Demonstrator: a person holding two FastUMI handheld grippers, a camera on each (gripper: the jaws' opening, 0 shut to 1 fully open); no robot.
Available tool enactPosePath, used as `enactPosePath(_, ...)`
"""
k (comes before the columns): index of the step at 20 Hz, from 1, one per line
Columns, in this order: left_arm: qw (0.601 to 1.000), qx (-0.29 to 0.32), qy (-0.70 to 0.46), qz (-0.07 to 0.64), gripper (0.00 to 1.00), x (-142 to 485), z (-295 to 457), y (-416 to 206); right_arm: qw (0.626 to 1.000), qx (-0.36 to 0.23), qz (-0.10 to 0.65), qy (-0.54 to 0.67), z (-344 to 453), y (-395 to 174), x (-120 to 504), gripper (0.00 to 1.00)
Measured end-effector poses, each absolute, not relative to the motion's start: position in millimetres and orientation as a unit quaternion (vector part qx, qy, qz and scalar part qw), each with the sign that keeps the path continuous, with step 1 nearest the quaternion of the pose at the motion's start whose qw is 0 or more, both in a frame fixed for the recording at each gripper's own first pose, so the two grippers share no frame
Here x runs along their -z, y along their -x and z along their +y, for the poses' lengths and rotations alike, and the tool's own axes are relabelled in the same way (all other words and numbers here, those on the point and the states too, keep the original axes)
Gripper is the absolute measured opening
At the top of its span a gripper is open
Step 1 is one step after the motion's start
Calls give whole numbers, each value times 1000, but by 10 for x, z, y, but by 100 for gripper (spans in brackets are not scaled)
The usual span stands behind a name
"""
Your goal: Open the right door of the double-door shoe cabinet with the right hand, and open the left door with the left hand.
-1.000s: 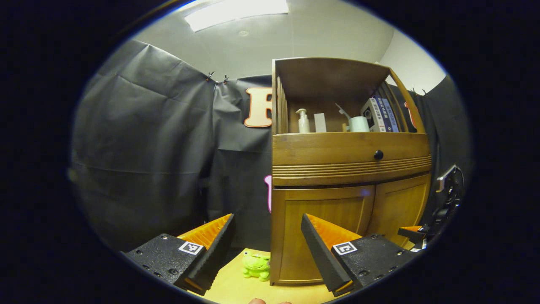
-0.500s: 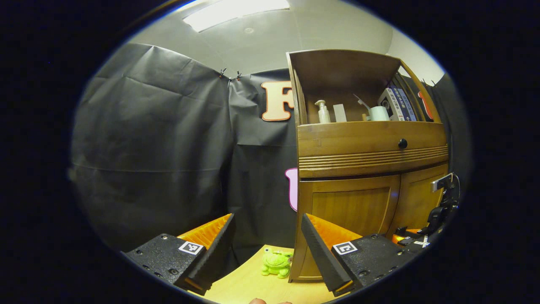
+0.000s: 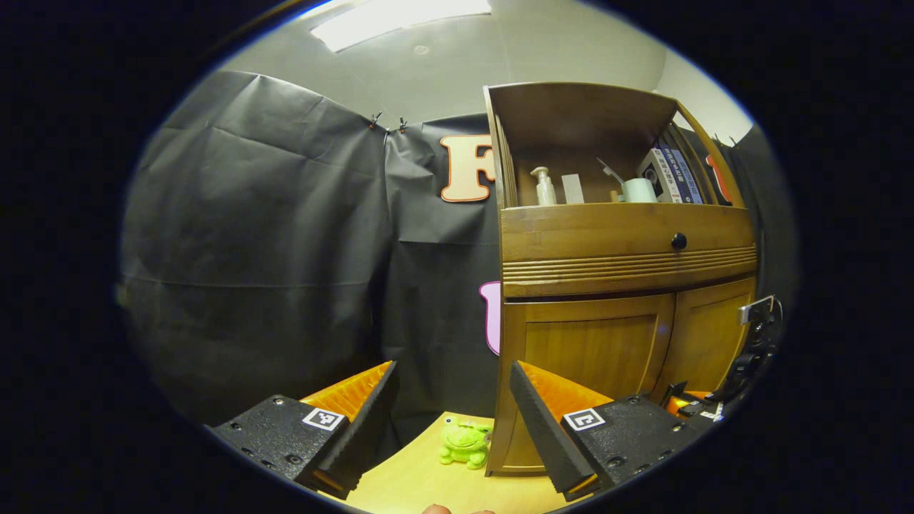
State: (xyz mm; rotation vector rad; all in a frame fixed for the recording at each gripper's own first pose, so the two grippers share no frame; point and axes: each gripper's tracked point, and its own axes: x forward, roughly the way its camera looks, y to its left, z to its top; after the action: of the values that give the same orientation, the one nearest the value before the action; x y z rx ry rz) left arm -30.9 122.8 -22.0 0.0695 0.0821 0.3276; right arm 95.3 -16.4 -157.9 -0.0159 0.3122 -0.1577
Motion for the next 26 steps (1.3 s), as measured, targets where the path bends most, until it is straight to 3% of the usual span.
enactPosePath(1, 986, -158, -32, 41, 92, 224, 1191, 295, 985, 96, 140, 14, -320, -937, 1537, 13)
enactPosePath(2, 987, -152, -27, 41, 92, 235, 1144, 281, 985, 101, 136, 14, -442, -865, 1484, 12)
enactPosePath(9, 994, -97, -1, 46, 92, 325, 733, 179, 985, 104, 137, -9, -718, -693, 1404, 11)
enactPosePath(15, 996, -86, -6, 39, 92, 287, 645, 197, 989, 46, 141, -18, -340, -741, 1428, 12)
enactPosePath(16, 995, -90, -8, 37, 96, 280, 680, 199, 989, 35, 143, -18, -254, -782, 1434, 16)
enactPosePath(20, 993, -113, -12, 36, 92, 277, 884, 216, 988, -4, 151, -13, 30, -952, 1532, 23)
enactPosePath(21, 992, -120, -13, 36, 92, 275, 941, 220, 988, -7, 153, -11, 72, -995, 1566, 31)
enactPosePath(22, 991, -128, -14, 36, 92, 283, 1006, 226, 988, -12, 155, -11, 134, -1002, 1585, 33)
enactPosePath(24, 989, -141, -12, 37, 92, 295, 1125, 243, 987, -13, 160, -12, 177, -1068, 1627, 52)
enactPosePath(25, 988, -147, -11, 38, 92, 307, 1174, 239, 987, -6, 160, -9, 160, -1068, 1662, 48)
enactPosePath(26, 987, -153, -11, 39, 92, 322, 1217, 243, 987, 4, 161, -5, 141, -1092, 1680, 52)
